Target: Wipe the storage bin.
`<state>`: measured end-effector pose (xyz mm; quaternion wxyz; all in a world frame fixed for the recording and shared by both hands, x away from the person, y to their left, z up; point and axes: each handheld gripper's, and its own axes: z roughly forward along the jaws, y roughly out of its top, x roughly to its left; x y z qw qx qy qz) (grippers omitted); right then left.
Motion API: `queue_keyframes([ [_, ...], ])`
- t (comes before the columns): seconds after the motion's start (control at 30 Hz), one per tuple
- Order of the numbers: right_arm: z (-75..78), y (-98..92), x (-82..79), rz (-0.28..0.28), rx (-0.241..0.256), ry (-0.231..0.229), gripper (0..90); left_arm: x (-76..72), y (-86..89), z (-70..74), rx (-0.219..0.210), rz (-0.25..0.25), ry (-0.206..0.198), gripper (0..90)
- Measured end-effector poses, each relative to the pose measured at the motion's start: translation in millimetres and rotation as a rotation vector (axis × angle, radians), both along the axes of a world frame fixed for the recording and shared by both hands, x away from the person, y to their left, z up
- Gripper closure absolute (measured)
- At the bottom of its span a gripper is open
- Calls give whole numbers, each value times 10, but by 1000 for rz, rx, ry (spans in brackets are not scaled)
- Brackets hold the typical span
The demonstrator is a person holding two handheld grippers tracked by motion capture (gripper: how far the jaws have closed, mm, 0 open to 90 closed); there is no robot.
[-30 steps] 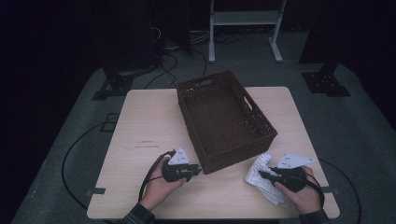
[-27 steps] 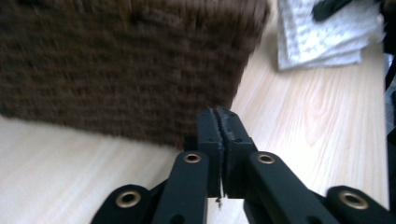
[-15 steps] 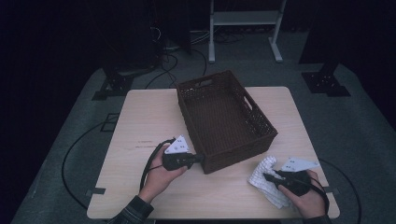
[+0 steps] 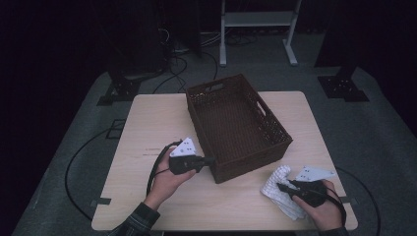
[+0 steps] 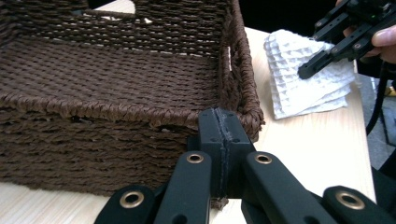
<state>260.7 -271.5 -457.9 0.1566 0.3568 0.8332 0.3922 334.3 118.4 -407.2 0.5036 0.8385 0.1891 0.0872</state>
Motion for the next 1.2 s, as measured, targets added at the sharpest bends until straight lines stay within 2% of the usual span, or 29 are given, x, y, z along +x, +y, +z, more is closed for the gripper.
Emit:
queue_keyframes([
  [0.17, -3, 2, 3, 2, -2, 0, 757, 24, -92, 22, 0, -21, -2, 899],
  [0.33, 2, 2, 0, 2, 0, 1, 757, 46, -263, 28, 8, -48, -7, 899],
  [0.4, 3, 1, -2, 2, 1, 2, 757, 69, -392, 27, 6, -63, -7, 899],
  [0.47, 3, -1, -2, 2, 1, 2, 757, 81, -436, 28, 12, -71, -10, 898],
  [0.5, 2, -5, -2, 3, 0, 1, 757, 100, -530, 33, 17, -79, -14, 898],
  [0.53, 2, -5, -2, 3, 0, 1, 757, 100, -530, 33, 17, -79, -14, 898],
  [0.57, 2, -6, -4, 3, -1, 0, 757, 119, -626, 36, 21, -87, -18, 898],
  [0.6, 3, -5, -5, 3, 1, 1, 757, 119, -626, 36, 21, -87, -18, 898],
  [0.7, 2, -7, -6, 5, 1, 1, 757, 157, -816, 28, 12, -94, -12, 898],
  [0.8, 2, -10, -6, 7, 2, -1, 757, 177, -899, 31, 17, -98, -11, 899],
  [0.9, 5, -10, -8, 9, 3, -5, 758, 221, -1051, 25, 9, -102, -1, 899],
  [1.03, 6, -8, -14, 10, 5, -2, 757, 251, -1148, 12, -5, -100, 7, 897],
  [1.17, 6, -11, -13, 10, 7, -4, 757, 261, -1148, 33, -1, -106, 16, 871],
  [1.2, 6, -13, -15, 9, 8, -3, 757, 269, -1136, 48, 5, -105, 15, 839],
])
